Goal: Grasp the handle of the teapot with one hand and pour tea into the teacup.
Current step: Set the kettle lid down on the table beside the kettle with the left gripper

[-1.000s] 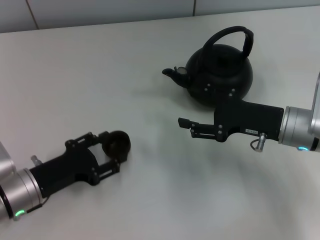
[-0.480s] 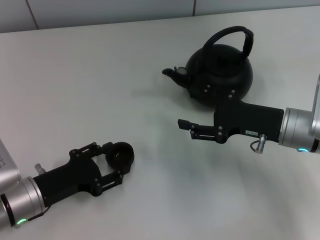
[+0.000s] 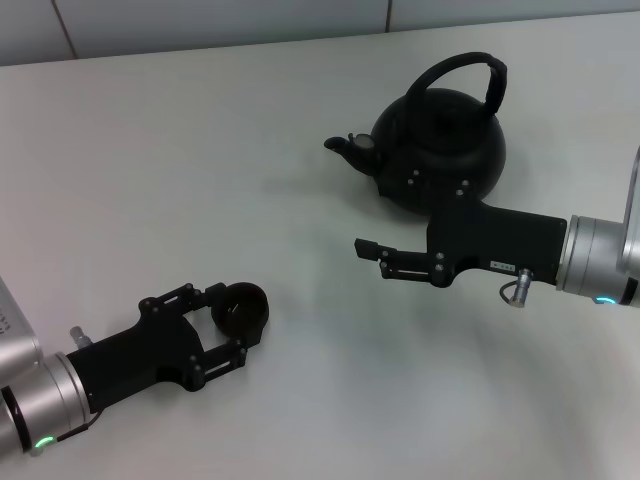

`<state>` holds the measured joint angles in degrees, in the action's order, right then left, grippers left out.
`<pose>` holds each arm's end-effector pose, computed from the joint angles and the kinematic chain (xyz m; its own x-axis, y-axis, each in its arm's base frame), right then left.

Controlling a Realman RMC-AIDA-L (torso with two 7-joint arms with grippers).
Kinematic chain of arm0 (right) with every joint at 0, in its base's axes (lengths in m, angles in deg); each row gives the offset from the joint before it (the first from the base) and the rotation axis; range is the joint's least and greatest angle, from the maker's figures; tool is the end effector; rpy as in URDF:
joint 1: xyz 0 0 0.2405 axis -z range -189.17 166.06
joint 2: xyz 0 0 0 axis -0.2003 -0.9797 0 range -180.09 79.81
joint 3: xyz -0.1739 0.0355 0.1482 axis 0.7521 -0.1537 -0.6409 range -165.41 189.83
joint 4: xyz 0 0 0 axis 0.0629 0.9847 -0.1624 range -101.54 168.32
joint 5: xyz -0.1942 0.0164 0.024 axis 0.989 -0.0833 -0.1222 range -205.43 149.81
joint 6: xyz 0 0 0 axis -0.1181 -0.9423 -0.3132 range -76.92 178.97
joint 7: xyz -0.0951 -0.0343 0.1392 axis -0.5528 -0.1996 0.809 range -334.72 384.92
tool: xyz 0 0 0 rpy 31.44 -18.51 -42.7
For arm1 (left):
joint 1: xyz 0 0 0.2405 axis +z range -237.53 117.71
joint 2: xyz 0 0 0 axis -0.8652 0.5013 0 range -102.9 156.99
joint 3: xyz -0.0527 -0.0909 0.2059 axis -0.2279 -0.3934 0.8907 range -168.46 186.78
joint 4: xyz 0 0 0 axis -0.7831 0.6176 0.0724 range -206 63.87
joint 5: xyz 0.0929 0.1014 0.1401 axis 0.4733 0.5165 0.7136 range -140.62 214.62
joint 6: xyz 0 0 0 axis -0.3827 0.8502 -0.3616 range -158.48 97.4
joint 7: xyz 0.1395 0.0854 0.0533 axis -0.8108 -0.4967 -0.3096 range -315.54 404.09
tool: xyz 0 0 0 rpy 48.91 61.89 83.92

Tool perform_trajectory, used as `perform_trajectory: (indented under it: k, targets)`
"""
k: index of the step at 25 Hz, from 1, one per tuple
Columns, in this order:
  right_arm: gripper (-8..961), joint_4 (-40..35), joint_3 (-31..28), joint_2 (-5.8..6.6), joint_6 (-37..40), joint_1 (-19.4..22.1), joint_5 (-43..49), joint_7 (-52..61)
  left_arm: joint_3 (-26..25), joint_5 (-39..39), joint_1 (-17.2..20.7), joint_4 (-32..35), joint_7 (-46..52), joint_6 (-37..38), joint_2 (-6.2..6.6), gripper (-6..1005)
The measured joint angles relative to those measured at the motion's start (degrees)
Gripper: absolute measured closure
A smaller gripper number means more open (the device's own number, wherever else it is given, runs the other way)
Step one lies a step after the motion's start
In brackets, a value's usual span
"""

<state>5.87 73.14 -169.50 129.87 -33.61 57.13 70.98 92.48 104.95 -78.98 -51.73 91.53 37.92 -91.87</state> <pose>0.2355 0.2960 -0.0470 0.8371 -0.0085 -0.5470 -0.2663 -0.8797 -0.3939 -0.2657 0.2600 -0.0944 0.8245 0.2577 0.5039 0.4404 -0.8512 -0.2854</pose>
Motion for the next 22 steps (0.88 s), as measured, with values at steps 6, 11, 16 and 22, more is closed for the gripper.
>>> perform_trajectory:
  k: [6, 11, 16, 22]
  targets:
    - [180, -0.08, -0.02, 0.00, 0.00, -0.15, -0.03, 0.00, 0.08, 0.17, 0.00, 0.00, 0.06, 0.00, 0.07, 268]
    - [180, -0.17, -0.02, 0.00, -0.01, -0.23, -0.03, 0.00, -0.09, 0.02, 0.00, -0.02, 0.16, 0.11, 0.09, 261]
    - [179, -0.19, -0.02, 0.00, -0.01, -0.36, -0.03, 0.00, 0.00, 0.06, 0.00, -0.01, 0.16, 0.21, 0.09, 253]
    - [179, -0.35, 0.04, 0.03, 0.02, -0.45, -0.03, 0.00, 0.08, 0.18, 0.00, 0.00, 0.14, 0.32, 0.06, 246]
